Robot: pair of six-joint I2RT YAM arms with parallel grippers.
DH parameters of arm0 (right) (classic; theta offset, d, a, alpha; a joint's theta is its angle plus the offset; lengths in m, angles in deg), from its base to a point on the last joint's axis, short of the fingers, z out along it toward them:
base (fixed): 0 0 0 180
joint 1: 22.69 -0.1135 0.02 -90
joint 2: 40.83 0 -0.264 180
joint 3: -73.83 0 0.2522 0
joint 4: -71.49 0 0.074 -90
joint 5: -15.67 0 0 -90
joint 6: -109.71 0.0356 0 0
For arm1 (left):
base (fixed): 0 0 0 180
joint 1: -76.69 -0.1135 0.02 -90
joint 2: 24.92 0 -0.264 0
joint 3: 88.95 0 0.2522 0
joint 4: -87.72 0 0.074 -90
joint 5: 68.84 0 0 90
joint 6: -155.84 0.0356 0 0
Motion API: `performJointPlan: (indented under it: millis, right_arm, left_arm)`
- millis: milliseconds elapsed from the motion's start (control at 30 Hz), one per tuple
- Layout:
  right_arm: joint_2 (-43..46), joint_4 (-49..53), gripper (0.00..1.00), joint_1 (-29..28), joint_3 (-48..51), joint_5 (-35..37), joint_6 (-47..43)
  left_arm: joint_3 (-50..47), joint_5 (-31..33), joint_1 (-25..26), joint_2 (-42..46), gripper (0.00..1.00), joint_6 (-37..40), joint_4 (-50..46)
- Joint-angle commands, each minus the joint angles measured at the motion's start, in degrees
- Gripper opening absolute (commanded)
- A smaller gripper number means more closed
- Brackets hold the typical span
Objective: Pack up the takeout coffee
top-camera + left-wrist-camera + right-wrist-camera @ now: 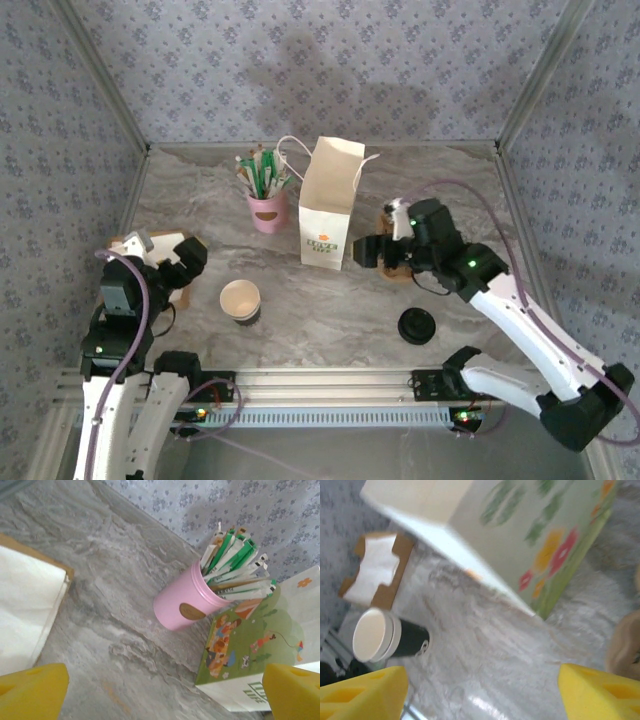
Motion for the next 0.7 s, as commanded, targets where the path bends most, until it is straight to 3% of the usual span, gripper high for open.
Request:
performJointPlan:
  millis: [0,133,367,567,667]
  right_arm:
    - [-3.47,5.66,0.76,-8.28,-5.13,8.22,0.3]
    - [-10.51,7.28,0.68,-18.63,-11.99,13.62,0.4]
    - [-23.72,9.14,0.58,-26.46,-22.17,16.69,-0.96]
    - [-34.6,13.16,0.55,-28.2,-32.14,15.8,-1.96]
    - [-39.71,15.25,0.54,-28.75,-36.86,14.37,-2.36]
  left_arm:
    - [1.79,-4.92,0.07,-1.34,1.0,-4.01,-4.71]
    - [-0.35,-7.23,-0.23,-1.84,1.0,-5.31,-4.63]
    - [-4.63,-14.13,-4.59,-2.02,0.97,-6.44,-5.13]
    - [-8.96,-23.53,-13.36,-1.92,0.85,-5.84,-5.18]
    - [-10.72,-28.51,-18.77,-2.1,0.7,-5.35,-5.14]
